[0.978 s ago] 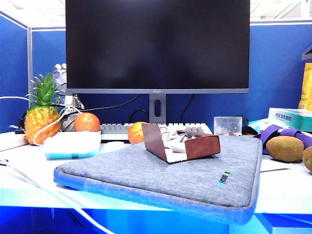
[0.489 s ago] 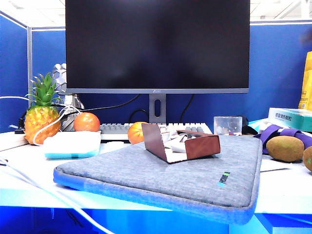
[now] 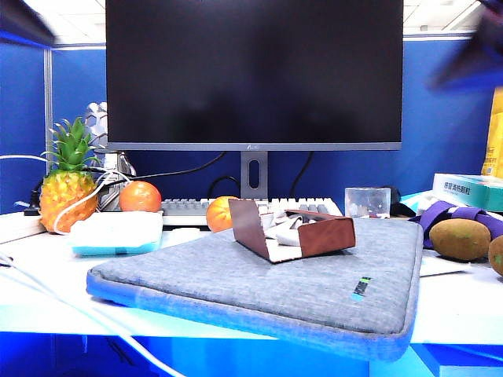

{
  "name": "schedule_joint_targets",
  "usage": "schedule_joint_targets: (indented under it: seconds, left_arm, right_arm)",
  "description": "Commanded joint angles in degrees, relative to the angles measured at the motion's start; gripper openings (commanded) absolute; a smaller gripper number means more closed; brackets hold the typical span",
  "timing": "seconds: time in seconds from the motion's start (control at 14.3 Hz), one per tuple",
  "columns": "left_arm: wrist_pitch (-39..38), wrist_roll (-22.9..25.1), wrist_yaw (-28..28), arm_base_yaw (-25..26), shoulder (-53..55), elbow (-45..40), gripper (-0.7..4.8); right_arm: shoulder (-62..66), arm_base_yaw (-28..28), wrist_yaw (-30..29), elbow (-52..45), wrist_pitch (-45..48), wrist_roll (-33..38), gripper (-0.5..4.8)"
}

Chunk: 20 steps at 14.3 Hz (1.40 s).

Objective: Close the glasses case.

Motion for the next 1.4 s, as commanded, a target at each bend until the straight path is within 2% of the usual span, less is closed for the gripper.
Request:
schedule_joint_targets:
  seconds: [0.07,0.21,0.35,0.63,0.7,0.84,1.05,1.4]
  left_arm:
    - [0.11,4.81,8.41,-0.02,16.46,8.33,0.26]
    - [0.44,9.03,11.19,-0.28,24.68,11.54,0.26]
    - [0.70,12.59,11.69,-1.44,33.24,14.97,0.26]
    - [2.60,16.70,11.63,-4.92,43.78,18.67,0.26]
    - [2.84,17.64,11.65,-5.42,44.87,18.67,0.26]
    - [4.22,19.21,12.15,-6.75,46.56,18.69,0.26]
    - [8.35,19.17,13.00,-7.19,50.73,19.91,0.26]
    - [8.48,18.69,17.11,-7.56,56.39,24.72,0.26]
  right_arm:
    - [10.49,0.07,-4.74,10.16,-1.01,-0.74,-0.06]
    - [14.97,0.00,-9.11,13.68,-3.21,-0.77,-0.06]
    - [18.01,-0.04,-10.75,14.38,-4.81,-0.96,-0.06]
    - [23.21,-0.22,-10.23,14.43,-12.28,-1.77,-0.06]
    - [24.52,-0.33,-8.92,14.43,-13.77,-1.77,-0.06]
    - [25.99,-0.33,-10.27,14.43,-13.94,-1.73,-0.06]
    - [26.03,-0.33,-10.84,14.43,-13.81,-1.73,-0.06]
    - [26.18,-0.33,-11.58,14.43,-13.42,-1.81,-0.06]
